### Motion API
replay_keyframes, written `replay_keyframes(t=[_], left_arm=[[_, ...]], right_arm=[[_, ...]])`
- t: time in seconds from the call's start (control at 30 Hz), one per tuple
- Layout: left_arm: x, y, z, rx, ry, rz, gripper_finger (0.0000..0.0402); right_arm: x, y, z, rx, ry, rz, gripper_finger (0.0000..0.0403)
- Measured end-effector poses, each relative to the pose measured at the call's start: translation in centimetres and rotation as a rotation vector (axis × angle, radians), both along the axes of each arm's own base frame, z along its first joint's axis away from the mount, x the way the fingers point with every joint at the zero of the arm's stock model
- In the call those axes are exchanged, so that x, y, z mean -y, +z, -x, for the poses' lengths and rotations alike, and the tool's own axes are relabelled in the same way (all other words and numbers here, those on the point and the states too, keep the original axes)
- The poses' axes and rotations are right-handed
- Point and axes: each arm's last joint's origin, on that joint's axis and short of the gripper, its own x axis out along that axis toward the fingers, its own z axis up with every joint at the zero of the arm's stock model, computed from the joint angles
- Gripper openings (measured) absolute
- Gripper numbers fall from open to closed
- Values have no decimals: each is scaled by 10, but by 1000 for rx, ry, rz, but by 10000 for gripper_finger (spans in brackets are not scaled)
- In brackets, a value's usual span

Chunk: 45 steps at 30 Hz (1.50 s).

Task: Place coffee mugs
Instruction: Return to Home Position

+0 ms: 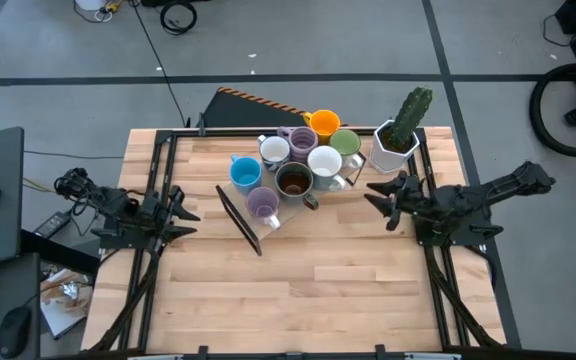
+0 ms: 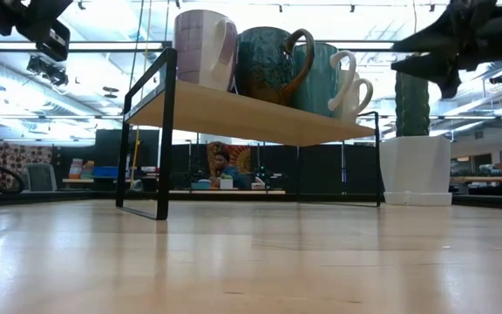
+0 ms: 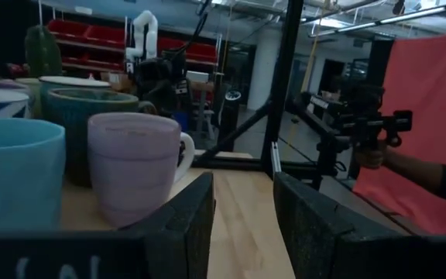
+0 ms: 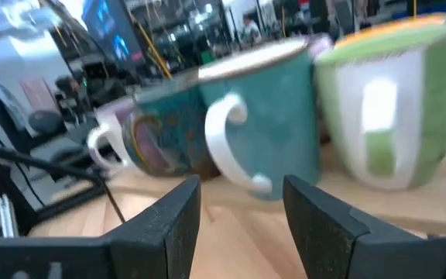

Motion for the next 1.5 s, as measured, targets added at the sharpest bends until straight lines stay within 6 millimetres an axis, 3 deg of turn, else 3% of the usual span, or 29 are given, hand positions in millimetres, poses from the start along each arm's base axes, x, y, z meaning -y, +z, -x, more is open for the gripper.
replay_keyframes(t=[0.33, 0.63, 0.8, 1.0, 1.17, 1.5], left_arm=[[1, 7, 1, 86, -22, -87, 141], [-8, 8, -6, 127, 98, -145, 141], [-14, -16, -17, 143, 161, -142, 141], [-21, -26, -20, 135, 197, -133, 141], [-21, -27, -20, 139, 161, -165, 141], [-20, -43, -23, -39, 92, -79, 141]], right_arm=[[16, 3, 36, 123, -58, 62, 161], [25, -6, 30, 167, -87, 56, 108], [29, -22, 24, 240, -42, 76, 88], [33, -27, 23, 194, -52, 59, 82], [36, -33, 24, 138, -174, 44, 82], [37, -33, 24, 138, -188, 43, 82]])
